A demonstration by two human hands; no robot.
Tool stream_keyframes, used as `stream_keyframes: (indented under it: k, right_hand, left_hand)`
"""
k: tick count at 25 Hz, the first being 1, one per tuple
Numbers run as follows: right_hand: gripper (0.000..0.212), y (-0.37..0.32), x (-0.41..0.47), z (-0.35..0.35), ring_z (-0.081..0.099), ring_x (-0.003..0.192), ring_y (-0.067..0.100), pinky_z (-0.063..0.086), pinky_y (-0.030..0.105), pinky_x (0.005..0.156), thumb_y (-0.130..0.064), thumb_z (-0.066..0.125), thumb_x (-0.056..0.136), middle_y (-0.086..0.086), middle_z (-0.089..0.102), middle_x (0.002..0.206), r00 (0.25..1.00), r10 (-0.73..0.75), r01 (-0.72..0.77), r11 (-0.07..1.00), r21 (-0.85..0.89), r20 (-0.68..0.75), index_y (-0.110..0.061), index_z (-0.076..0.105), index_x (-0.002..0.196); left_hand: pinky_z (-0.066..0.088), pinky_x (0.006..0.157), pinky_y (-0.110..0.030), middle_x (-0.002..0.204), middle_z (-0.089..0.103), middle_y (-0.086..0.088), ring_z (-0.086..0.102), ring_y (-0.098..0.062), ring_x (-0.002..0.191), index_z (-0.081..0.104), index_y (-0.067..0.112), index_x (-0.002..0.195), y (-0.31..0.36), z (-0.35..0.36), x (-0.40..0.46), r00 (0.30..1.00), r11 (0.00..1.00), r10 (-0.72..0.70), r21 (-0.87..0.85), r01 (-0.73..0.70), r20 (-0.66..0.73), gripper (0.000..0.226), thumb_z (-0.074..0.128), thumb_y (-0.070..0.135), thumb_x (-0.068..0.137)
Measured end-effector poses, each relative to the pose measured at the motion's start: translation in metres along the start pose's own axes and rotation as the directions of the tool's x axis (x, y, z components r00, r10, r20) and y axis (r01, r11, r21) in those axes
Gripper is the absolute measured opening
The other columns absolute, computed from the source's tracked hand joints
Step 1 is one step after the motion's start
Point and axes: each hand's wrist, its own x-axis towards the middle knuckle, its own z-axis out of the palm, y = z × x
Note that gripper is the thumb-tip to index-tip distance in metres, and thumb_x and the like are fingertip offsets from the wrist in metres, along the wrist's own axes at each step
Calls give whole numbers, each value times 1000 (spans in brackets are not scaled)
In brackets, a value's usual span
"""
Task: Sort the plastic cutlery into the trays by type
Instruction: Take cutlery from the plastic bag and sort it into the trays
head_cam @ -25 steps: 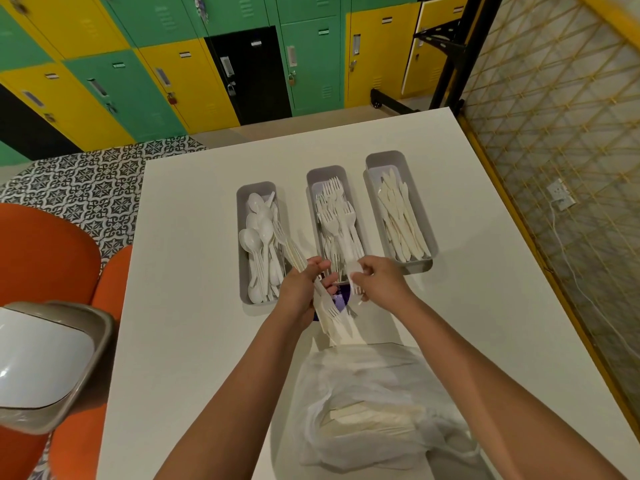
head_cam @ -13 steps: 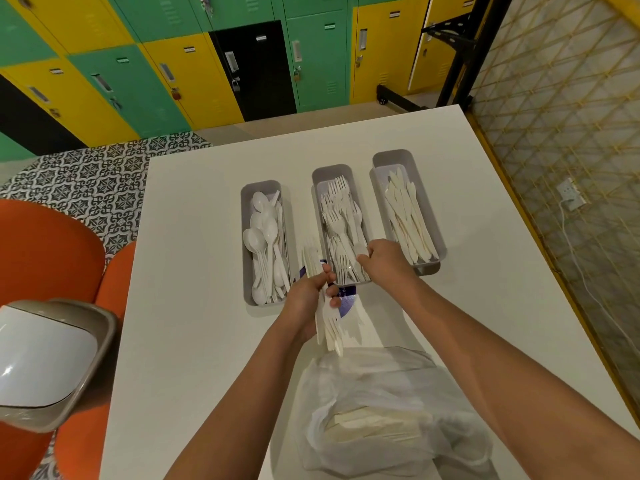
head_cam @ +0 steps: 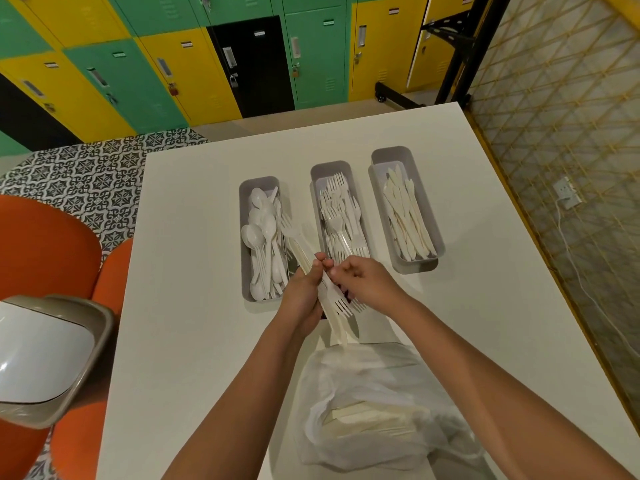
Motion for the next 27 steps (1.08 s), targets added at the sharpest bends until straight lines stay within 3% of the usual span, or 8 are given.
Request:
stream_keyframes:
  k: [2, 6, 8, 11, 16, 20, 24, 27]
  right_hand:
    - [13, 5, -4, 5, 55, 67, 13, 45, 25, 61, -24, 68, 83, -1, 54, 66, 1000, -27, 26, 996, 83, 12, -24, 57, 77]
    - [18, 11, -4, 9, 58, 78, 12, 50, 24, 73, -14, 73, 77, -1, 57, 78, 999, -39, 39, 998, 54, -16, -17, 58, 88]
    - [17, 10, -4, 9, 57, 75, 13, 49, 22, 73, -10, 72, 79, 2, 54, 74, 1000, -22, 21, 998, 67, 6, -14, 57, 88]
    - [13, 8, -5, 8, 57, 72, 11, 47, 24, 77, -6, 68, 82, -1, 55, 69, 1000, -25, 23, 996, 84, 17, -9, 60, 93]
    - [27, 6, -8, -2, 62, 84, 13, 48, 17, 79, 2, 55, 89, 8, 66, 93, 1000, -25, 26, 998, 64, -8, -6, 66, 112]
    - [39, 8, -8, -12, 55, 64, -3, 39, 4, 56, 6, 44, 90, 1, 66, 96, 1000, -5, 5, 999, -33, -2, -11, 65, 118]
    - [32, 11, -2, -21, 57, 97, 10, 44, 7, 76, -2, 52, 92, 6, 64, 116, 977, -2, -2, 1000, -19, -215, -7, 62, 122]
    - [30, 10, 9, -28, 57, 101, 18, 44, 23, 87, -5, 51, 93, 11, 63, 120, 946, -30, -13, 991, -130, -322, -5, 61, 122]
  left_hand:
    - [58, 67, -31, 82, 64, 0, 67, -10, 70, 58, 14, 96, 2, 2, -1, 1000, 1000, 22, -16, -22, -20, 20, 39, 17, 101]
    - [48, 96, -40, 89, 62, -3, 62, -17, 86, 59, 13, 98, -1, 5, 0, 999, 999, 19, -46, -20, -42, 19, 40, 14, 100]
    - [46, 100, -44, 91, 63, -5, 61, -20, 89, 59, 12, 99, -2, 5, 0, 999, 997, 10, -72, -12, -31, 19, 41, 11, 99]
    - [52, 89, -40, 93, 67, -4, 63, -18, 89, 60, 13, 104, 2, 6, -5, 1000, 1000, 4, -16, -4, -27, 22, 41, 3, 98]
    - [53, 78, -33, 96, 70, -1, 66, -15, 92, 60, 13, 103, 9, 6, -10, 999, 1000, 16, 13, -16, -41, 25, 40, 0, 97]
    - [57, 74, -30, 92, 68, -5, 65, -17, 86, 60, 12, 99, 8, 9, -7, 996, 999, 45, -3, -45, -76, 20, 43, 2, 97]
    - [53, 70, -27, 90, 67, -4, 63, -16, 79, 57, 15, 95, 9, 6, -6, 987, 996, 77, 52, -70, -143, 14, 47, 6, 96]
    - [40, 45, -19, 80, 64, 0, 51, -8, 55, 58, 15, 95, 8, 3, -6, 988, 991, 63, 129, -45, -138, 14, 46, 8, 96]
